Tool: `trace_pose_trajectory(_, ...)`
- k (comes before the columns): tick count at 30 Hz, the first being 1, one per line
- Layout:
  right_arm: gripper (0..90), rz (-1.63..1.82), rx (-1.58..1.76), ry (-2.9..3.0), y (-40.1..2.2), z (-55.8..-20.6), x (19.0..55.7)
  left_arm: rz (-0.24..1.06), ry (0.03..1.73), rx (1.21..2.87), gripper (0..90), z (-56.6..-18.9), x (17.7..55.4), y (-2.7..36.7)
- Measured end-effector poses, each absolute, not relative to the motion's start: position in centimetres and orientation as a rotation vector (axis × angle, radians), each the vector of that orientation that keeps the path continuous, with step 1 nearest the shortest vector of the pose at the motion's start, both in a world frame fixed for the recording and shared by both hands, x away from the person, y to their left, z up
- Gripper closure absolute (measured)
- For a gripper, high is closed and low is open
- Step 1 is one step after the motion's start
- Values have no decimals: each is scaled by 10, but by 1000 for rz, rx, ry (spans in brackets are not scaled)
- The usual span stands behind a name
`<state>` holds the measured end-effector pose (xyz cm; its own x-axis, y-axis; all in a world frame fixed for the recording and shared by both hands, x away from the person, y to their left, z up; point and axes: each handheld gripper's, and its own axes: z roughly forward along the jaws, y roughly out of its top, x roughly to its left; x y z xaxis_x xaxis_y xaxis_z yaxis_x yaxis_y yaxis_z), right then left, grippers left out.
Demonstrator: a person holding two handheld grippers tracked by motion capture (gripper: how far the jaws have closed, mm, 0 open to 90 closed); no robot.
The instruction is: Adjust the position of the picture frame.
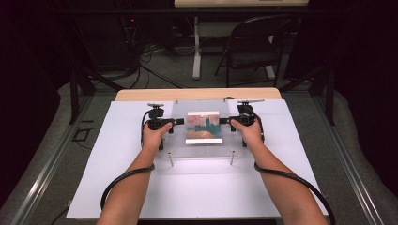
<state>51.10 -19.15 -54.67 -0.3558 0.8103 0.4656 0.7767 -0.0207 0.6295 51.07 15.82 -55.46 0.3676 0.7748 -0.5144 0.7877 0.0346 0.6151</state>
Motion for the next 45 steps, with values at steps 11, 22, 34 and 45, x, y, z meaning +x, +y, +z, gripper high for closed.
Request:
trace_pose_trajectory(11, 332, 1356, 1763, 2167, -192, -546, 512, -22, 1388, 1706, 318, -556, 512, 160)
trace_pose_trajectory(22, 337, 1352, 1761, 2177, -192, -544, 511, -28, 1386, 1693, 342, -555, 512, 162)
trace_pose_trajectory(34, 347, 1377, 1648, 2186, -191, -531, 509, 11, 1349, 1646, 392, -544, 509, 171)
trace_pose_trajectory(45, 351, 1393, 1579, 2161, -190, -522, 499, 27, 1328, 1629, 446, -533, 504, 173)
